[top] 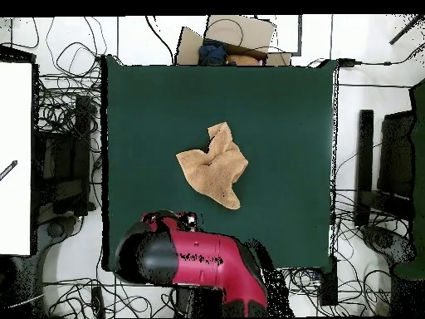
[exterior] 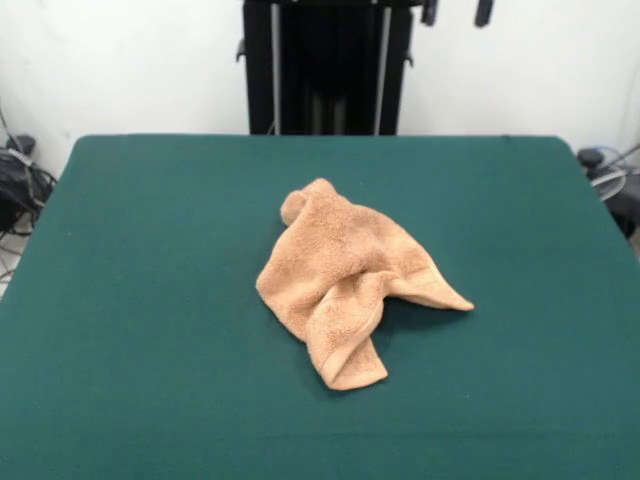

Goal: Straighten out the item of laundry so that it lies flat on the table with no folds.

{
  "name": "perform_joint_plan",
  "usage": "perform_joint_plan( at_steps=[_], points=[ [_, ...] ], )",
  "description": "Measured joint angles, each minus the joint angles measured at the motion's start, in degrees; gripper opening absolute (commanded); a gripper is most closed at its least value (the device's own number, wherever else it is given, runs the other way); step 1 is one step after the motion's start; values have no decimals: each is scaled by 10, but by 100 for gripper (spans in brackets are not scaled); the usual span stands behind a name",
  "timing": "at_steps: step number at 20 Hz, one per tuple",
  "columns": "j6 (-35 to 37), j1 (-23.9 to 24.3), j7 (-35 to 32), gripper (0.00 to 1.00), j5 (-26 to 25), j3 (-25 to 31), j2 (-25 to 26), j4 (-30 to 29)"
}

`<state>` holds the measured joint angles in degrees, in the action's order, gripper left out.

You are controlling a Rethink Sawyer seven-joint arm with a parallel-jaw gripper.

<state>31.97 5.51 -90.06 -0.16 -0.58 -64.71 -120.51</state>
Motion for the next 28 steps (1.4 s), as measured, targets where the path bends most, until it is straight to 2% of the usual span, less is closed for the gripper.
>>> perform_joint_plan(
  at_steps=[12, 28],
  points=[
    [-6, 9, 0, 100, 0, 1, 105, 96],
    [-6, -14, 0, 100, 0, 1, 204, 224]
  ],
)
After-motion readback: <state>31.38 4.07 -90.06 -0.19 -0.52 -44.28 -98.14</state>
